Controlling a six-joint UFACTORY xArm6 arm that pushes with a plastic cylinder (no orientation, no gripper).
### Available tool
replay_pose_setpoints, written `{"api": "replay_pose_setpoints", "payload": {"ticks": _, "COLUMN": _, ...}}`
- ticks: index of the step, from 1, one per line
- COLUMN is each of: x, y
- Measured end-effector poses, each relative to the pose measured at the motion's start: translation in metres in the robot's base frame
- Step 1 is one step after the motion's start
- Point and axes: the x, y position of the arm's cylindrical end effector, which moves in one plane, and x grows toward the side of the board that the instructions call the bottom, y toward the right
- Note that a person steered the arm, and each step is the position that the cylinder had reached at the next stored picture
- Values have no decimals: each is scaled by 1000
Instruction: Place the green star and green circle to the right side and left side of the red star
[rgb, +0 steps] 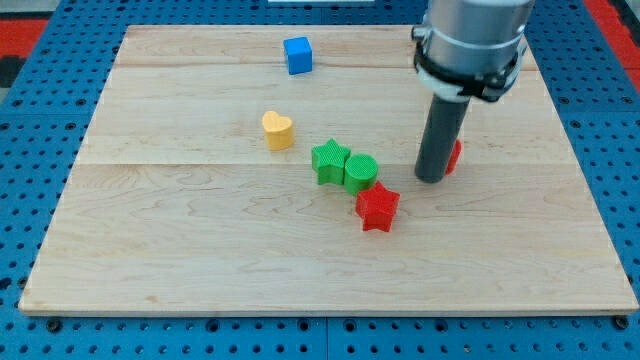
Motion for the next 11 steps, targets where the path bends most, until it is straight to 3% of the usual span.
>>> {"api": "replay_pose_setpoints", "payload": {"ticks": 1, "x": -26, "y": 22}}
{"api": "replay_pose_setpoints", "payload": {"ticks": 2, "x": -17, "y": 4}}
{"api": "replay_pose_setpoints", "payload": {"ticks": 4, "x": -24, "y": -115}}
{"api": "replay_pose_setpoints", "payload": {"ticks": 5, "x": -2, "y": -146}}
{"api": "replay_pose_setpoints", "payload": {"ticks": 10, "x": 52, "y": -20}}
{"api": "replay_pose_setpoints", "payload": {"ticks": 11, "x": 43, "y": -1}}
